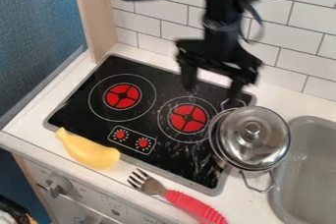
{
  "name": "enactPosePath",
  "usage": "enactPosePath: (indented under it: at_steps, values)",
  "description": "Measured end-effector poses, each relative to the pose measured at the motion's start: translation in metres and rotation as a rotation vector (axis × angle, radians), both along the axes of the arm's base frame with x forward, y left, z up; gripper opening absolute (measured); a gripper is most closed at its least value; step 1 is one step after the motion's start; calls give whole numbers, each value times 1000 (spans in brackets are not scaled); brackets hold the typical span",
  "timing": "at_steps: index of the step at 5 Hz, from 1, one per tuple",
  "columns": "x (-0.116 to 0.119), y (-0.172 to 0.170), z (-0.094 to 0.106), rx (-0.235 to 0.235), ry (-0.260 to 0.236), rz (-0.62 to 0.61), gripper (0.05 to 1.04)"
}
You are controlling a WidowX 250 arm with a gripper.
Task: Placed the silver lid on top of the silver pot
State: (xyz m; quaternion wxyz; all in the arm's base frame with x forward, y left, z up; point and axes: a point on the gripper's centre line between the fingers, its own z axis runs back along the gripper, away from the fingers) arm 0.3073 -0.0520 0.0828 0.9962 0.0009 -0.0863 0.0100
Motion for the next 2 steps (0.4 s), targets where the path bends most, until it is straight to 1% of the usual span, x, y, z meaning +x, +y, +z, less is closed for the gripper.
enactPosePath:
  at_steps: [1,2]
  values:
    - [-1,43,-2,21,0,106,1000]
    - [-3,68,-4,19,-10,208,1000]
